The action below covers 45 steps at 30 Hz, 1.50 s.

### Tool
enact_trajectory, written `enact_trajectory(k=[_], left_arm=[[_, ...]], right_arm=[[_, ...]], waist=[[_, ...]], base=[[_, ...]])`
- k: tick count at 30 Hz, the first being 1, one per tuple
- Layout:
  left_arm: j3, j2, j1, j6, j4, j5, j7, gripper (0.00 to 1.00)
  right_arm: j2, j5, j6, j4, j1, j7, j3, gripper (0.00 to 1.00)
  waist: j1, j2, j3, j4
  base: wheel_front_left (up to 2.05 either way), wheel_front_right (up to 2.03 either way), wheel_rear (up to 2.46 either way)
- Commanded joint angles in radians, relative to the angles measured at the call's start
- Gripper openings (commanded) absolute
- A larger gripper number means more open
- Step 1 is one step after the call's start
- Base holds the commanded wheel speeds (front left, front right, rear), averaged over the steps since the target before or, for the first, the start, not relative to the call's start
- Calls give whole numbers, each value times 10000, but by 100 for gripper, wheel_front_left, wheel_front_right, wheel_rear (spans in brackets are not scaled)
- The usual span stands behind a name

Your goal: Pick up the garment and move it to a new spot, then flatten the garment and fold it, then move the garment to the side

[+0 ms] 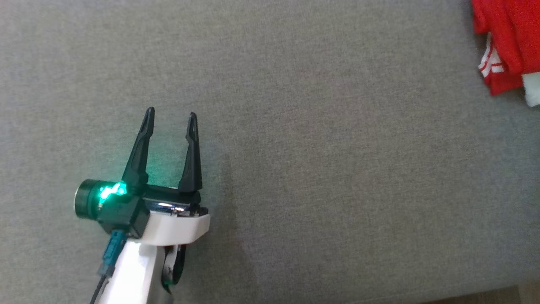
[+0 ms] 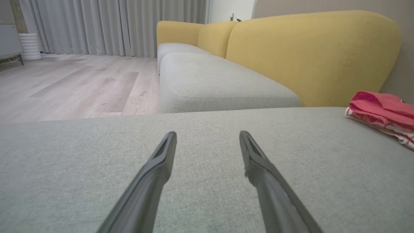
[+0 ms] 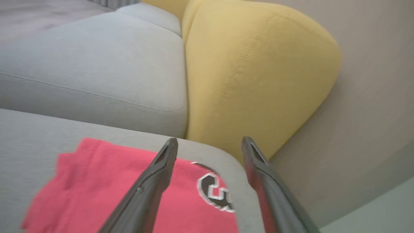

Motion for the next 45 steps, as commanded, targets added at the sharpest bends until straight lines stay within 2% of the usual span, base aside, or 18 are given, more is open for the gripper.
enact_trajectory(k=[1, 5, 9, 12, 15, 20, 22, 26, 38, 39, 45], left_arm=[[296, -3, -80, 48, -372, -133, -53, 100], [274, -3, 15, 164, -275, -428, -53, 100], [300, -3, 315, 316, -145, -738, -53, 100], [294, -3, 692, 366, -2, -977, -53, 100], [329, -3, 1163, 414, 106, -1160, -53, 100], [411, -3, 2058, 529, 337, -1300, -53, 100], [387, -3, 2368, 546, 364, -1308, -53, 100], [424, -3, 2577, 650, 285, -1227, -53, 100], [516, -3, 2799, 736, 204, -973, -53, 100], [156, 13, 2986, 708, 529, -999, 1, 0], [99, 16, 3216, 694, 1099, -1149, 31, 0]], right_arm=[[269, -47, 67, -471, 625, -100, -8, 100], [1868, 170, 67, -1114, 1688, -448, 370, 100], [3202, 455, 67, -1428, 2939, -1412, 1256, 100], [3866, 701, 67, -1396, 3849, -2186, 1931, 100], [4389, 661, 67, -1715, 4673, -2344, 2282, 100], [5246, 87, 67, -3092, 6353, -2354, 1782, 100], [5512, -13, 67, -3349, 7064, -2355, 1669, 100], [5602, -74, 67, -3462, 7518, -2356, 1743, 100], [5757, -88, 67, -3518, 7807, -2357, 1682, 100], [5776, -19, 0, -3177, 7967, -2249, 1503, 0], [5827, 130, -3, -2609, 8154, -2210, 1568, 0]], waist=[[-5, 1, -252, 64], [-5, 1, -970, 243], [-5, 1, -1946, 543], [-5, 1, -2745, 817], [-5, 1, -3484, 992], [-5, 1, -4560, 1127], [-5, 1, -4810, 1201], [-5, 1, -5000, 1184], [-5, 1, -5178, 1215], [-5, 1, -5181, 1216], [-4, 1, -5184, 1213]], base=[[0, 0, 0], [0, 0, 0], [0, 0, 0], [0, 0, 0], [0, 0, 0], [0, 0, 0], [0, 0, 0], [0, 0, 0], [0, 0, 0], [0, 0, 0], [0, 0, 0]])
